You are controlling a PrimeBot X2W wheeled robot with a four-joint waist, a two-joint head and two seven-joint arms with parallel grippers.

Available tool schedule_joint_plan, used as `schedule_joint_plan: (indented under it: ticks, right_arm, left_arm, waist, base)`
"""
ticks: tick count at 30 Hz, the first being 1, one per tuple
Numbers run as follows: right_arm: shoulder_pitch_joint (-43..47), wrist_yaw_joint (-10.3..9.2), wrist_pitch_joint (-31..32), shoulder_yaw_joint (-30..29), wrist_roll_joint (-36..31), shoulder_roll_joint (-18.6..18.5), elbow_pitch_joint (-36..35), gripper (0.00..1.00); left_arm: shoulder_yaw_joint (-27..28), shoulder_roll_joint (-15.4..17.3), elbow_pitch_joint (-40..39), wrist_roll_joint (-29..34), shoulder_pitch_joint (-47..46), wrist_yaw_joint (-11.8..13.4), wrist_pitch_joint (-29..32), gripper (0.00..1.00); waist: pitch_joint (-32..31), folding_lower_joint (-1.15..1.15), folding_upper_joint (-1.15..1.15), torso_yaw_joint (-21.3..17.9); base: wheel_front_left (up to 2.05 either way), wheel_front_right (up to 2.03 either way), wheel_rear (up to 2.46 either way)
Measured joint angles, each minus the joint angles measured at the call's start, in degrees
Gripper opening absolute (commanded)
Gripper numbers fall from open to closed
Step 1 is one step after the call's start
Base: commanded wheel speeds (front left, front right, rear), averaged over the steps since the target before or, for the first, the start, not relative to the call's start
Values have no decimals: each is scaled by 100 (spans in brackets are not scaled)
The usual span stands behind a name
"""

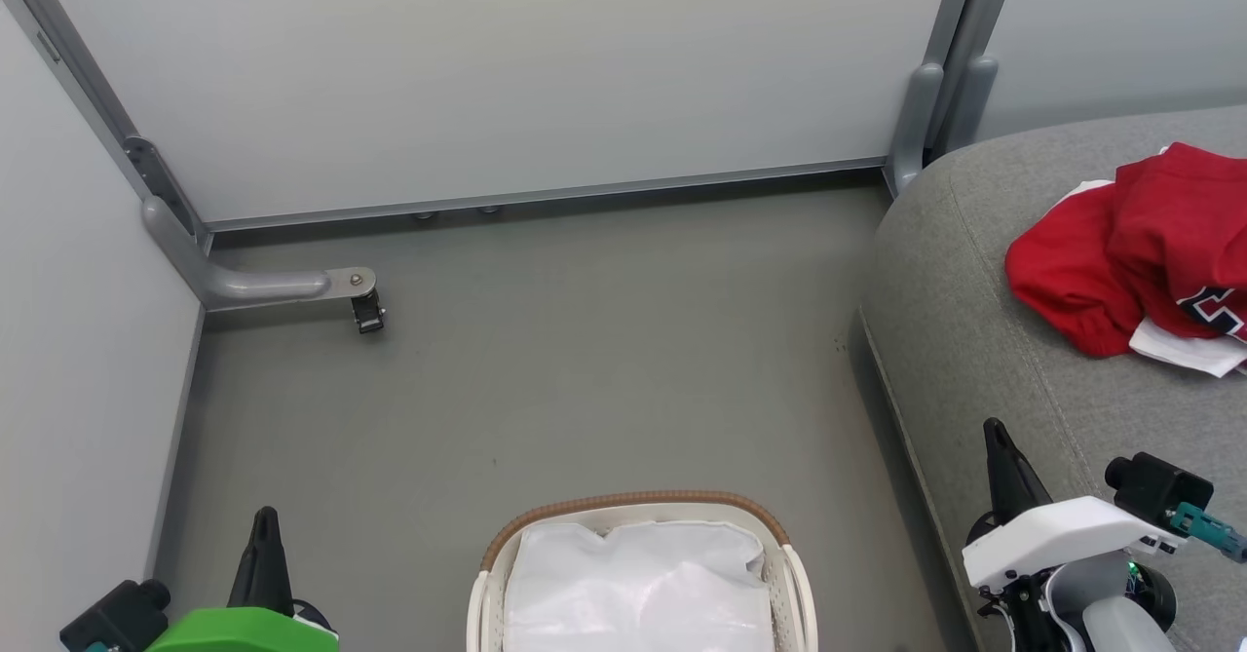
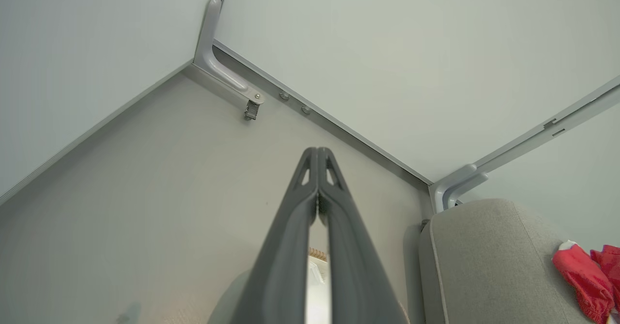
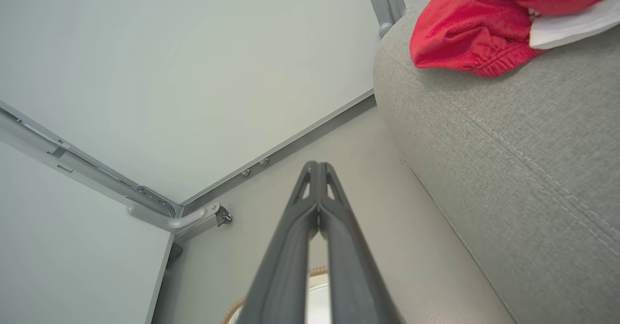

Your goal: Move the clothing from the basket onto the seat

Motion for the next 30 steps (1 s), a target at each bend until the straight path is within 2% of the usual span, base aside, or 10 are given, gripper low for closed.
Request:
schedule_joint_plan:
  ticks: [30]
  right_arm:
    - [44,-1,580,-196,2243,-15,-326,0]
  left_arm:
    - [160,-62,-271,-1993,-224,0,595,0]
  waist:
    - [-14,0,0,-50]
  base:
    - [0,0,0]
